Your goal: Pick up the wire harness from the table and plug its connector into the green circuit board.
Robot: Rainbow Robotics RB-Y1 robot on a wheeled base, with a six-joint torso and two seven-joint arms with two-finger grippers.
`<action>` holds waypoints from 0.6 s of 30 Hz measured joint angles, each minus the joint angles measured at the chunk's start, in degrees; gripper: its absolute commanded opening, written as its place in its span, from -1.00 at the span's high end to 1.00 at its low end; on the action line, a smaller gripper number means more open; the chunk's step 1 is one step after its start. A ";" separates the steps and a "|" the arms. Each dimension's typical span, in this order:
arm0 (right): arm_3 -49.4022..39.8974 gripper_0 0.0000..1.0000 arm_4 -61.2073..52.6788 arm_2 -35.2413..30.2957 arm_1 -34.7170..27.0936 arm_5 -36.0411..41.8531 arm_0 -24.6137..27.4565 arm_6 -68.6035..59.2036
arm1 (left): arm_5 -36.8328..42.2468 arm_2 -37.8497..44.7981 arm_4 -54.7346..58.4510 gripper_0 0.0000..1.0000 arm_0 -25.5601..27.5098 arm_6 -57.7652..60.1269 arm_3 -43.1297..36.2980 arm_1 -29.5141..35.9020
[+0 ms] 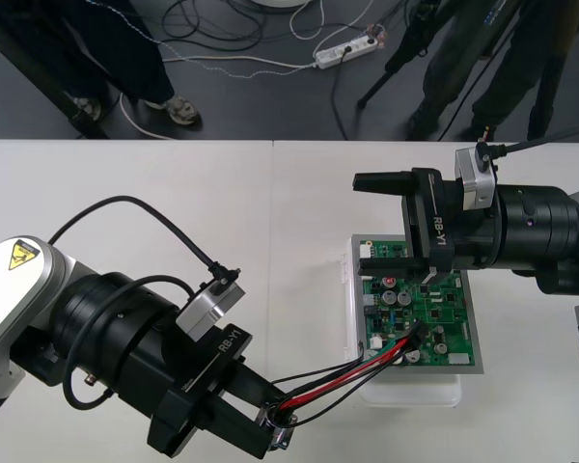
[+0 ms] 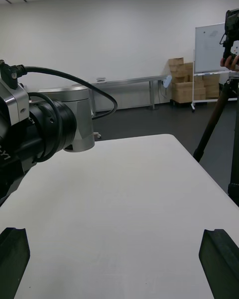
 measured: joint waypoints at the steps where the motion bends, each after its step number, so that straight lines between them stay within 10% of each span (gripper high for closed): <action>1: 0.00 -1.00 0.00 0.00 -0.02 0.00 0.00 0.00 | 0.00 0.00 0.00 1.00 0.00 0.02 0.00 -0.25; 18: 0.00 -1.00 -5.14 0.00 -4.45 0.00 -0.49 -0.15 | 0.00 -0.01 0.30 1.00 0.00 1.74 0.00 -1.26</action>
